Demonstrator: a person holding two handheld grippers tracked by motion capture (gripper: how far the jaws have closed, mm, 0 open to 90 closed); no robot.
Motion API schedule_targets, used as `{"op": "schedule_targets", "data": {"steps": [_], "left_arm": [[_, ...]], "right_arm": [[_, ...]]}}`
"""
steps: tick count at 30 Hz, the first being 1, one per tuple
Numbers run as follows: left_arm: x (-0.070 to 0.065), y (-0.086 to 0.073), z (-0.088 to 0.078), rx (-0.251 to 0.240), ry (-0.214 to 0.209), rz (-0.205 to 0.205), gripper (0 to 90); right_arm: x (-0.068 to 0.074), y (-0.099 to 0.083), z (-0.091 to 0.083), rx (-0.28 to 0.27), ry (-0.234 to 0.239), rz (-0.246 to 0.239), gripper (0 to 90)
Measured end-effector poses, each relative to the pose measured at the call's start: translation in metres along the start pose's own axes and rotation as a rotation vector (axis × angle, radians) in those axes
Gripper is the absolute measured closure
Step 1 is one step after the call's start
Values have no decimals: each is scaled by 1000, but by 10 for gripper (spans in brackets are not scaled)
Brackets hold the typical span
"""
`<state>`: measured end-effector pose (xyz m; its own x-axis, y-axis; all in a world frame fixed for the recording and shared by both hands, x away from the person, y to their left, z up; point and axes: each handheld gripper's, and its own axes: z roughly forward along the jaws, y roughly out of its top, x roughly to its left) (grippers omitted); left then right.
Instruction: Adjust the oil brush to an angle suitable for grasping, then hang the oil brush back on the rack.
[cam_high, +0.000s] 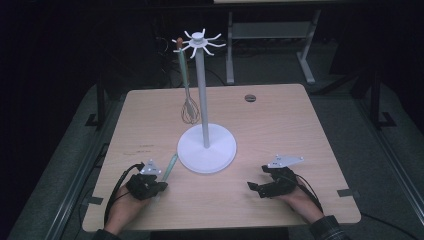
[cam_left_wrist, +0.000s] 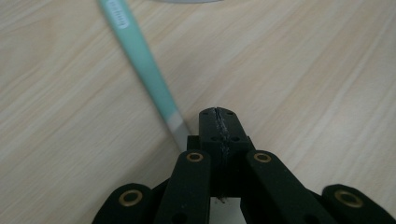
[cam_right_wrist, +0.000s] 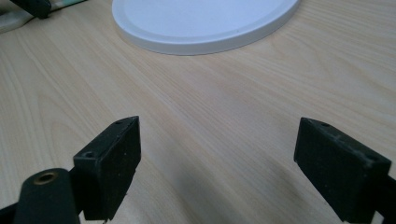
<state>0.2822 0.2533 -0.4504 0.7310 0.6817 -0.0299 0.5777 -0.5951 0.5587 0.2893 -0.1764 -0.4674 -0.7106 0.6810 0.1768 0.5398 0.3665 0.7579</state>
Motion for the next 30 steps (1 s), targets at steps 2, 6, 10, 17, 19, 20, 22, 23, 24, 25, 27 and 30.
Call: {"op": "schedule_targets", "data": {"steps": [2, 6, 10, 17, 19, 20, 22, 23, 24, 25, 27, 30], "left_arm": [[5, -3, -2, 4, 24, -14, 898], [17, -8, -7, 3, 71, -45, 898], [30, -13, -13, -10, 100, -75, 898], [33, -15, -20, -50, 76, -99, 898], [33, -15, -24, -67, 69, -111, 896], [33, -16, -25, -75, 71, -116, 861], [33, -17, -28, -71, 76, -117, 810], [34, -19, -27, -77, 85, -130, 794], [34, -19, -27, -77, 85, -130, 785], [36, -20, -26, -76, 92, -135, 779], [36, -20, -26, -74, 96, -140, 771], [38, -21, -23, -65, 106, -152, 755]], "right_arm": [[0, 0, 0, 1, 0, 3, 149], [0, 0, 0, -1, -1, 4, 149], [0, 0, 0, -1, 0, 0, 149], [0, 0, -1, -1, 1, 3, 149], [0, 0, -1, -1, 0, 1, 149], [0, 0, -1, -3, 1, -2, 150], [0, 0, -1, -4, 1, -6, 149], [0, 0, -1, -4, 2, -7, 149], [0, 0, -1, -4, 2, -7, 149], [0, 1, 0, -2, 3, -2, 149], [0, 0, 0, -2, 4, -3, 149], [0, 0, 0, -1, 4, -5, 149]]}}
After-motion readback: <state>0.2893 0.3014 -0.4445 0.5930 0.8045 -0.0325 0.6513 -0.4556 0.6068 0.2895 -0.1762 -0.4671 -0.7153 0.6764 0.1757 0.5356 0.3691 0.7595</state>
